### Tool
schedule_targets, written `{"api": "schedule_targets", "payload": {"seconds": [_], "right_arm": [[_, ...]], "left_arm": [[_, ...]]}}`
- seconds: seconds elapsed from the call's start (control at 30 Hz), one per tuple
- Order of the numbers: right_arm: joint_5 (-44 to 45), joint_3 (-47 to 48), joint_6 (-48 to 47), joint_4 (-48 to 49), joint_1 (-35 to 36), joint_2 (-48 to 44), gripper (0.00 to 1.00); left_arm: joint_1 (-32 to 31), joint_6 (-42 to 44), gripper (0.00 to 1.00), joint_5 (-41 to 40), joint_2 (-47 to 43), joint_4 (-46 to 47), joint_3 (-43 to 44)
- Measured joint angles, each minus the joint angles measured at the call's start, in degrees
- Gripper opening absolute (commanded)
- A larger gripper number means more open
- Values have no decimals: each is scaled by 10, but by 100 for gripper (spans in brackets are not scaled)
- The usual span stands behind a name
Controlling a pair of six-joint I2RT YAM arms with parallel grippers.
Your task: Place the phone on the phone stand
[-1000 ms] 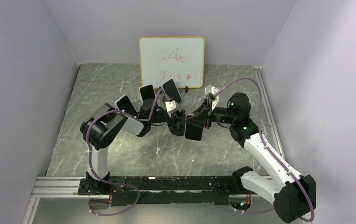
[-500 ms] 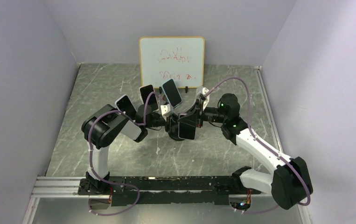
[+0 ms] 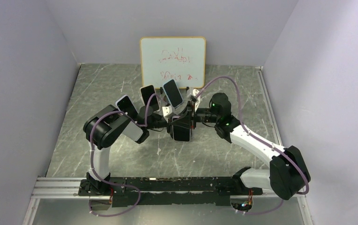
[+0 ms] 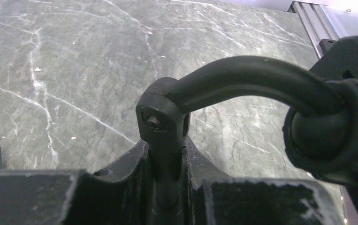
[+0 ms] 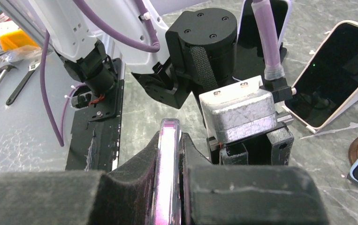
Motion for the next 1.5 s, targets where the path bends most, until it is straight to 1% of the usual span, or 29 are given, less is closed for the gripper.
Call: {"api": "schedule_targets", "payload": {"seconds": [0.3, 0.5, 0.73, 0.93, 1.07, 1.27, 1.5], "right_arm": [[21, 0, 17, 59, 20, 33, 0], [75, -4, 18, 98, 52, 44, 0], [132, -16, 11, 120, 76, 46, 0], [189, -34, -13, 118, 86, 27, 0], [220, -50, -33, 105, 92, -4, 0], [227, -49, -56, 95, 93, -10, 0], [204, -42, -69, 99, 87, 5, 0]], "left_arm": [[-15, 1, 5, -54, 3, 5, 0], [-19, -16, 5, -93, 4, 25, -9], [-20, -35, 5, -139, 2, 57, -28], [-30, -41, 5, -221, -10, 69, -51], [-38, -40, 5, -252, -14, 65, -55], [-47, -38, 5, -277, -19, 49, -51], [-56, -25, 5, -334, -33, 17, -51]]}}
